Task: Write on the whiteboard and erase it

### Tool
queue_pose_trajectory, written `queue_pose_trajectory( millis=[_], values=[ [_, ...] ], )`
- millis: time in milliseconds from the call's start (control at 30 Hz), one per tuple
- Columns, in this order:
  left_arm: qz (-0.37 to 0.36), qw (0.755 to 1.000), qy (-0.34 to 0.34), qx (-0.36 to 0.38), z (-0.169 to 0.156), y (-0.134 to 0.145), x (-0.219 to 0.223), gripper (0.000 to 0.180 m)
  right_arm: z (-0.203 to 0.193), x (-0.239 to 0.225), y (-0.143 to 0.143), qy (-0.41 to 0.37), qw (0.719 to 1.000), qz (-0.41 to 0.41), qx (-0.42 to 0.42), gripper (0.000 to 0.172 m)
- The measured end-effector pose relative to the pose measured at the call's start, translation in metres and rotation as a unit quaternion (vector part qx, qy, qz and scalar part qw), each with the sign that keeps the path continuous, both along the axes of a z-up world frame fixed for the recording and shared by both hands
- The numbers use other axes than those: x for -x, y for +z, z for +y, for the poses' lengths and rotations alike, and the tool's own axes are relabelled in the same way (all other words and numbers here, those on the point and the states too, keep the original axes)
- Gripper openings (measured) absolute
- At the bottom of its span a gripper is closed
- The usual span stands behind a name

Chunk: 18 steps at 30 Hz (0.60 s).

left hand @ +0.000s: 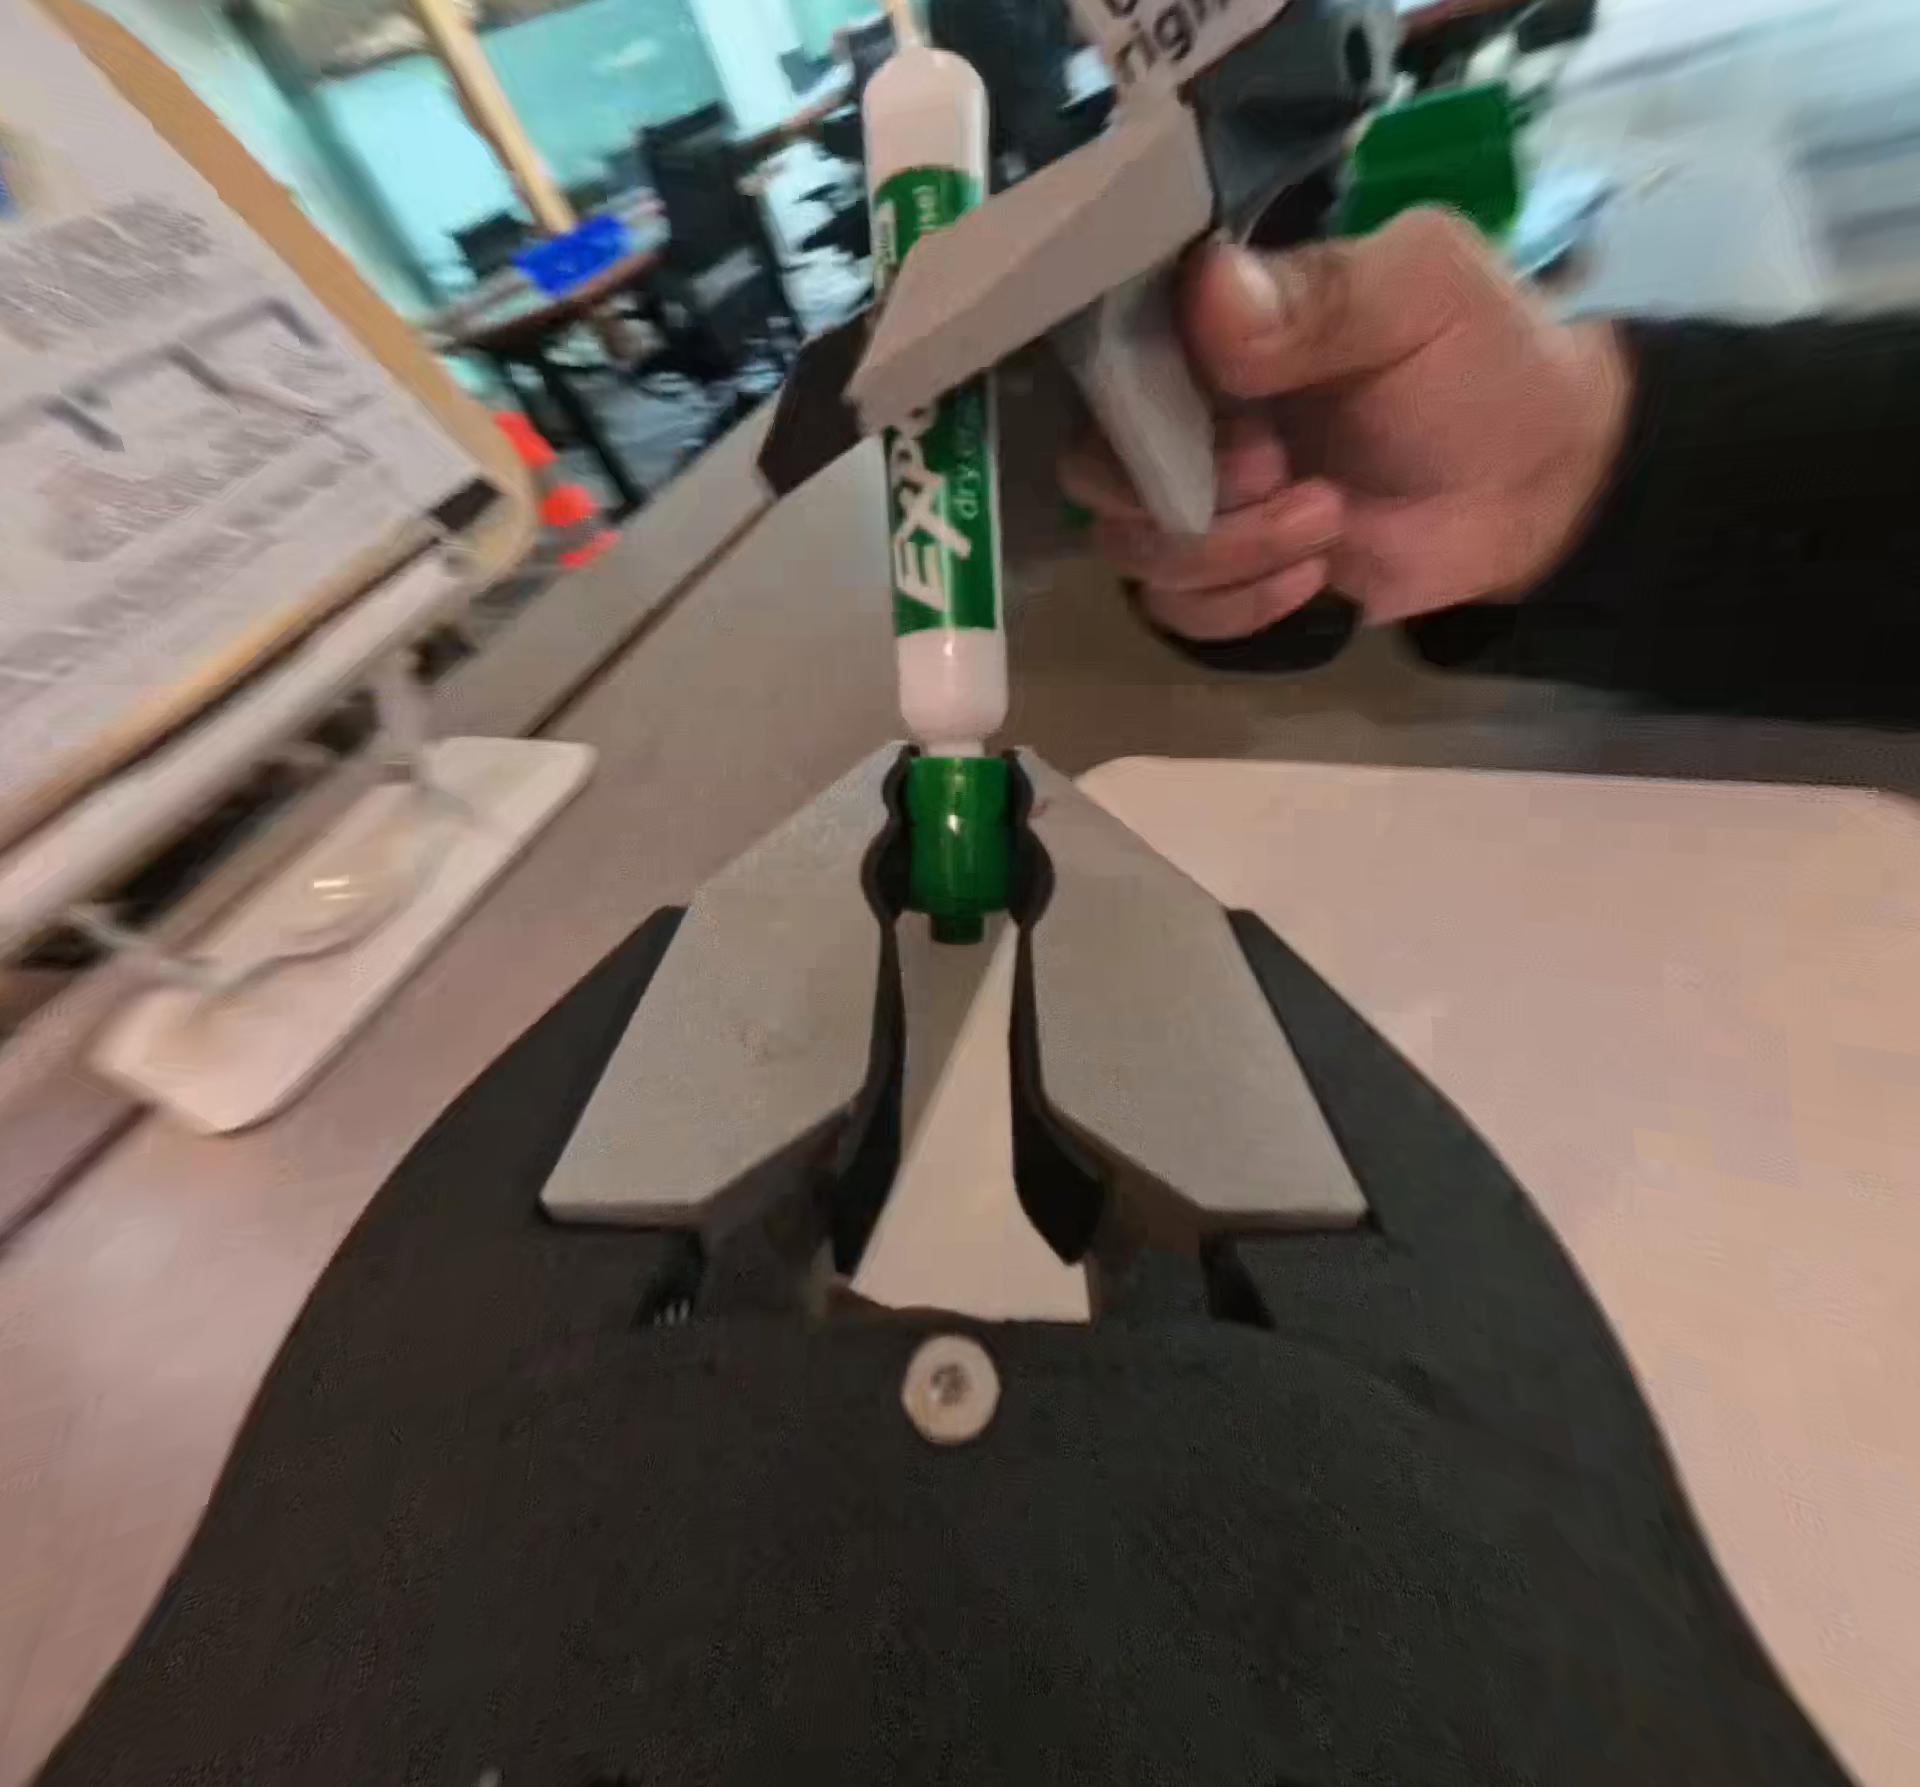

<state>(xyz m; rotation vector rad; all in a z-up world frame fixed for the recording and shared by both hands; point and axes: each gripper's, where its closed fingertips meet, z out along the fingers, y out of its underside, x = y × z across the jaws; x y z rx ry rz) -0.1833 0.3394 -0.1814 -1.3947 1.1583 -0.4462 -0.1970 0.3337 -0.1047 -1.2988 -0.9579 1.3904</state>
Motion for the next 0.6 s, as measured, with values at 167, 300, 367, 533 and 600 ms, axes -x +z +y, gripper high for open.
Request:
queue_pose_trajectory(
  millis=[167,300,367,533,600],
  values=[
    [-0.123,0.877,-0.295,0.359,-0.077,0.014,-0.005,0.013,-0.049,0.009,0.01,0.114,0.991,0.008,-0.073,0.015],
    [-0.107,0.906,-0.235,0.334,-0.053,-0.002,-0.005,0.013,-0.021,0.012,-0.004,0.058,0.998,-0.019,-0.024,0.016],
    [-0.067,0.965,-0.122,0.22,-0.023,-0.009,-0.004,0.013,0.004,0.008,-0.01,-0.001,1.0,-0.023,0.014,0.015],
    [0.128,0.977,0.123,-0.118,0.028,-0.025,0.005,0.015,0.03,0.005,-0.022,-0.103,0.993,-0.045,0.038,0.014],
    [0.113,0.979,0.127,-0.109,0.029,-0.022,0.006,0.015,0.027,0.005,-0.017,-0.102,0.994,-0.038,0.019,0.015]
  ],
)
